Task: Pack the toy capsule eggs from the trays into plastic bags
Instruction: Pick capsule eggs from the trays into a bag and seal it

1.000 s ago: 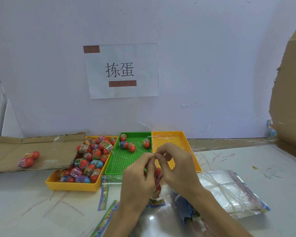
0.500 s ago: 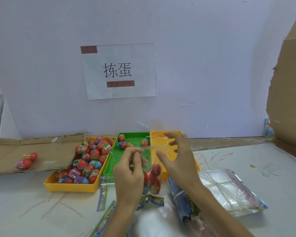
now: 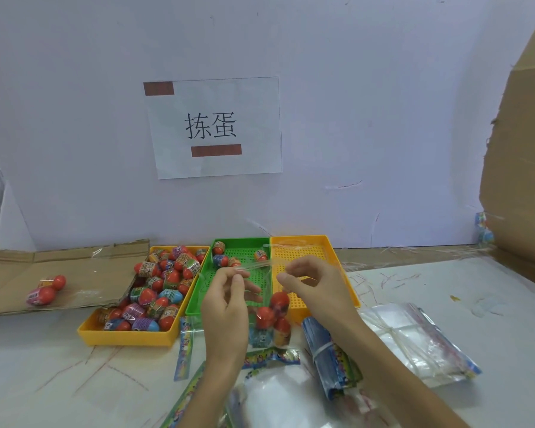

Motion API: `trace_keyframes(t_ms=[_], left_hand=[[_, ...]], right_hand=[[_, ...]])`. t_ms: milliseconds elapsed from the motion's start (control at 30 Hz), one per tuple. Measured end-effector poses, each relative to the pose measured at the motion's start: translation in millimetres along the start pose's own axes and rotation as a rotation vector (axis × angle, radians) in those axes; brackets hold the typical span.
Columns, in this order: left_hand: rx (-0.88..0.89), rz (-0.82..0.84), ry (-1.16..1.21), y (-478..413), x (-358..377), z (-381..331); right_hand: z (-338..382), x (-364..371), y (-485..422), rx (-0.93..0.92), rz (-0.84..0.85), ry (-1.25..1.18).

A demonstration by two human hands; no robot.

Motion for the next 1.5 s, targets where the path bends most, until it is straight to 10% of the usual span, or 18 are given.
trace_keyframes(t_ms=[267,367,500,1500], left_hand=[[0.122,-0.147,-0.057,3.5,0.9,-2.6],[0.453,-0.303,-0.183,8.7,-2.6,-8.9],[0.832,-0.122,-0.398,16.9,10.2,-7.1],[0.725,-0.187,-0.516,1.9,-5.2,-8.2]], right_hand=[[2.9,1.1,5.1,-0.161,-0.049,0.039],[3.1,3.3,7.1,-0.194,-0.041,0.058],[6.1,8.4,10.3,-0.223,0.01,0.039],[9.3,17.0,14.8,-0.306,0.178,0.043]])
Point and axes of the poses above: each hand's wrist, its own y-axis away from the middle knuckle, its own x-axis out of the palm, z = x × y, the point moved 2 cm from there along -y, towards the middle knuckle, and after that the axes turned 12 degrees about -y, right-handed, at the moved point
